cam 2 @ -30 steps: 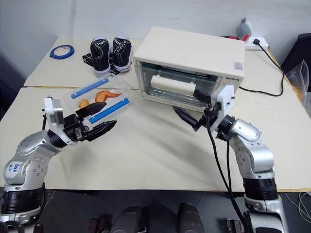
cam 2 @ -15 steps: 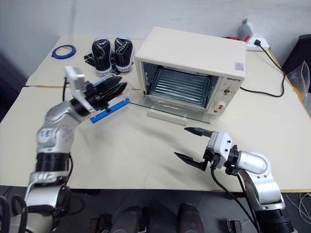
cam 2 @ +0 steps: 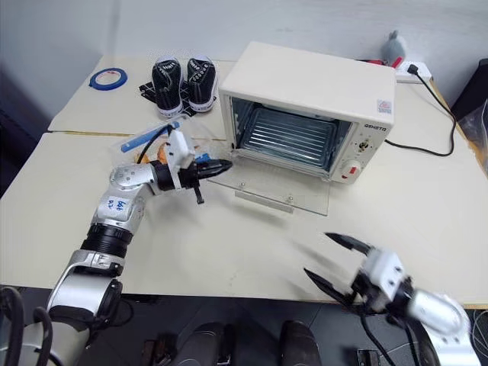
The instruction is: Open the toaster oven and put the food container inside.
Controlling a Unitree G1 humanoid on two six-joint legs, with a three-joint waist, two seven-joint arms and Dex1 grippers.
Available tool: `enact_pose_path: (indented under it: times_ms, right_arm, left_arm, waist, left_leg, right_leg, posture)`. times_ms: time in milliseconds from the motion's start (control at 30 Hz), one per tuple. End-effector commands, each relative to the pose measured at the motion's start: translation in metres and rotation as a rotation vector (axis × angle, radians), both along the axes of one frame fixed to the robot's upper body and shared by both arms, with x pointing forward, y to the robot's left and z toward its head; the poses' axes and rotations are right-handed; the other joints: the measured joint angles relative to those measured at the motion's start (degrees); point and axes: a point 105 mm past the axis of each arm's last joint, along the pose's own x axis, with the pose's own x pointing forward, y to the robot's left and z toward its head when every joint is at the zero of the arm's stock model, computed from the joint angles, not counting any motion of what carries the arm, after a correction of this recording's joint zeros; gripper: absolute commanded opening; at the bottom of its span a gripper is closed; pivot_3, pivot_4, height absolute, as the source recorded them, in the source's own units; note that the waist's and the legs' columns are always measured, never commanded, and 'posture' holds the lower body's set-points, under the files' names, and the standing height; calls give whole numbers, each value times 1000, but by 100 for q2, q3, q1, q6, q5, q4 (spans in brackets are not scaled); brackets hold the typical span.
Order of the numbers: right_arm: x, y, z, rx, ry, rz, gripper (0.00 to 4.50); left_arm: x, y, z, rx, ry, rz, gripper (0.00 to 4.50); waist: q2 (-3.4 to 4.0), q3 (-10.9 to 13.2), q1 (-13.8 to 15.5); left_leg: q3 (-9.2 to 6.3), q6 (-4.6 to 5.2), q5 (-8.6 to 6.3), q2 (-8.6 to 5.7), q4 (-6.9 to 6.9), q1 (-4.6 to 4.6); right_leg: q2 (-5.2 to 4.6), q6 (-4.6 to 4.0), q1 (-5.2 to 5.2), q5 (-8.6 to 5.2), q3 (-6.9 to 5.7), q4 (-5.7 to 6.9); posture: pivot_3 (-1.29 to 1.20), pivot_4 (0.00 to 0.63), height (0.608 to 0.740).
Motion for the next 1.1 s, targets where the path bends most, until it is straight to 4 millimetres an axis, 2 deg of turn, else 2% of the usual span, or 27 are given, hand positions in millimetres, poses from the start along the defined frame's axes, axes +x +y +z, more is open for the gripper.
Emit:
enact_pose_path:
  times_ms: [33, 167, 200, 267, 400, 500, 600, 700, 767, 800, 933, 1000, 1100]
  right_arm:
    - [-3, -10, 17, 12, -85, -49, 4500]
    - [4, -17, 27, 50, -111, -82, 4500]
    - [5, -16, 29, 68, -110, -78, 4500]
    - [21, -6, 42, 105, -141, -36, 4500]
    - [39, 12, 63, 169, -194, 41, 4500]
    - [49, 30, 76, 227, -218, 119, 4500]
    - [53, 47, 84, 266, -216, 211, 4500]
    - [59, 66, 90, 287, -221, 299, 4500]
    - [62, 77, 93, 300, -224, 354, 4500]
    - [62, 82, 95, 304, -226, 383, 4500]
    - [63, 93, 99, 294, -239, 453, 4500]
    - [63, 93, 97, 272, -239, 466, 4500]
    - [65, 87, 94, 257, -224, 447, 4500]
  left_arm:
    - [-2, -2, -9, 58, -29, 20, 21]
    - [-6, 2, -24, 59, 21, 74, 21]
    - [-8, 2, -25, 53, 25, 78, 193]
    - [-22, 13, -15, -46, 43, 76, 602]
    - [-51, 43, 17, -225, -38, 82, 1777]
    - [-78, 85, 45, -366, -92, 175, 2691]
    - [-94, 137, 52, -418, -106, 401, 3654]
    - [-114, 198, 39, -443, -46, 705, 4484]
    - [-128, 235, 18, -472, 84, 927, 4484]
    - [-136, 247, 8, -475, 150, 1009, 4484]
    - [-149, 250, -4, -492, 299, 1061, 4484]
    - [-141, 243, -3, -485, 376, 1053, 4484]
    - [-112, 220, 21, -511, 431, 942, 4484]
  waist:
    - [-2, 1, -37]
    - [-1, 1, -80]
    - [-1, 1, -78]
    - [-1, 1, -113]
    - [0, 1, -154]
    - [1, 2, -157]
    - [1, 2, -157]
    - [3, 2, -165]
    - [2, 2, -164]
    - [-1, 1, -163]
    - [-7, -1, -57]
    - [-10, -3, -4]
    - [-14, -5, 39]
  left_leg:
    - [-1, 0, 0, 4, -1, 8]
    - [-13, 0, 0, 22, -12, 27]
    - [-13, -1, -1, 23, -12, 27]
    - [-13, -1, -1, 21, -11, 26]
    - [-14, -2, -2, 30, -9, 20]
    - [-22, -4, -2, 32, -6, 10]
    - [-24, -4, -2, 30, -7, 13]
    - [-24, -2, -3, 29, -8, 17]
    - [-24, -1, -6, 29, -8, 16]
    - [-24, -1, -6, 29, -8, 16]
    - [-34, 2, -11, 26, -6, 10]
    - [-38, 1, -15, 25, -2, 7]
    - [-62, -7, -20, 22, -1, 2]
  right_leg:
    - [2, -3, -2, 2, 12, 4]
    - [4, -6, -8, 4, 33, 13]
    - [4, -6, -8, 4, 34, 13]
    - [2, -6, -8, 4, 35, 11]
    - [4, -8, -19, 3, 39, 14]
    - [2, -10, -23, 2, 35, 13]
    - [-1, -10, -20, 2, 35, 11]
    - [-1, -10, -16, 2, 35, 9]
    - [0, -10, -17, 2, 36, 10]
    - [0, -10, -18, 2, 36, 10]
    - [-7, -10, -16, 2, 38, 7]
    - [-9, -10, -16, 2, 43, 6]
    - [-12, -13, -9, 2, 58, 6]
  posture:
    - [0, 150, 740]
    - [0, 150, 740]
    - [0, 150, 740]
    - [0, 150, 740]
    - [0, 150, 740]
    - [0, 150, 740]
    - [0, 150, 740]
    - [0, 150, 740]
    - [0, 150, 740]
    - [0, 150, 740]
    - [0, 150, 740]
    - [0, 150, 740]
    - [0, 150, 740]
